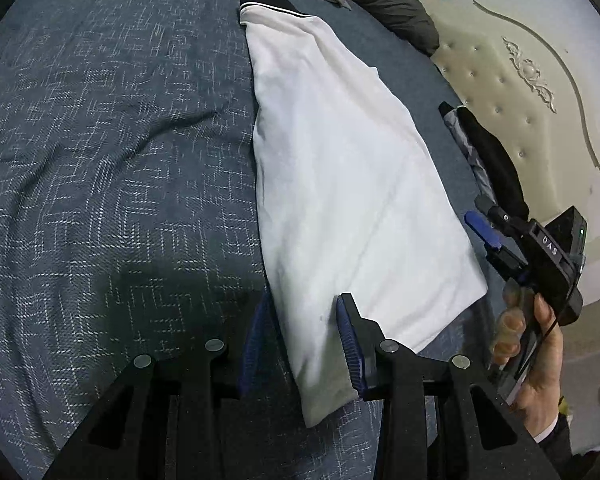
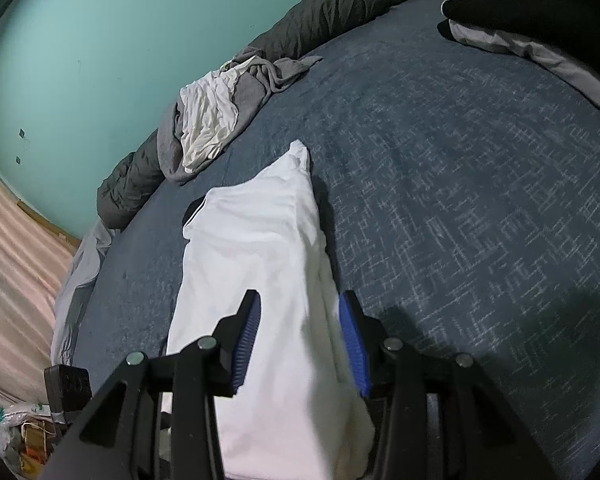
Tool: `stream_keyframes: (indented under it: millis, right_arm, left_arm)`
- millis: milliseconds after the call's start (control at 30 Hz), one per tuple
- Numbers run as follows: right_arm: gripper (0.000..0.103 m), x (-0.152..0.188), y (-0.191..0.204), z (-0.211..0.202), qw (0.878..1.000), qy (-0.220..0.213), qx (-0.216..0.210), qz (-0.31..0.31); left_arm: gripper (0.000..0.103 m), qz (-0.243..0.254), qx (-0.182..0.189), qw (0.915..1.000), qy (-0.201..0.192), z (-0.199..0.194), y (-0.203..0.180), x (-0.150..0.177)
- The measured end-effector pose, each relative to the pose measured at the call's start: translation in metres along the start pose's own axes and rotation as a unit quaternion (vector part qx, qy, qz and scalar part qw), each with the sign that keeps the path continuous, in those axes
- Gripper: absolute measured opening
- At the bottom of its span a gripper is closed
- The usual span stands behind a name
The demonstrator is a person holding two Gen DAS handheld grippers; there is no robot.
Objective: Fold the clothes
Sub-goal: 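Grasp the white polo strip near its end with the right tool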
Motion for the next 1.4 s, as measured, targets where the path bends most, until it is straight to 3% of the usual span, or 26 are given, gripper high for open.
stream_keyframes:
  millis: [200,467,767,867,1000,1233,1400]
  right_arm:
    - [0.041,-0.037,0.013,0.028,0.996,0.040,0.016,-0.084]
    - [0.041,-0.085,0.033,0.104,0.973,0.126,0.049,-0.188]
    - [0.040,-0.102,0.052,0.166,0.946,0.169,0.064,-0.268]
    - [0.030,-0.102,0.056,0.180,0.938,0.183,0.067,-0.287]
    - [0.001,-0.096,0.055,0.195,0.928,0.207,0.069,-0.303]
    - [0.001,-0.120,0.038,0.197,0.942,0.177,0.098,-0.267]
    - [0.001,-0.123,0.023,0.201,0.945,0.180,0.123,-0.244]
  left_arm:
    - [0.039,0.009,0.002,0.9999,0.003,-0.002,0.002,0.006]
    - [0.038,0.011,0.003,0.9999,0.004,-0.004,0.003,0.006]
    - [0.038,0.010,0.007,0.9999,0.007,-0.004,0.007,0.008]
    - [0.038,0.009,0.010,0.9999,0.008,-0.005,0.009,0.008]
    - [0.038,0.008,0.013,0.9998,0.009,-0.006,0.011,0.009]
    - [0.038,0.010,0.011,0.9999,0.009,-0.007,0.014,0.012]
    - [0.038,0.009,0.012,0.9998,0.010,-0.008,0.006,0.021]
Point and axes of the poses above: each gripper's, at about its wrist camera, not at the fingertips, and z roughly the way its jaws point, y to its left, x to its underside, the point moved 9 cm from there along z, roughly the way its jaws point, and after that the axes turned 9 degrees about -z, right-handed, at the moved point
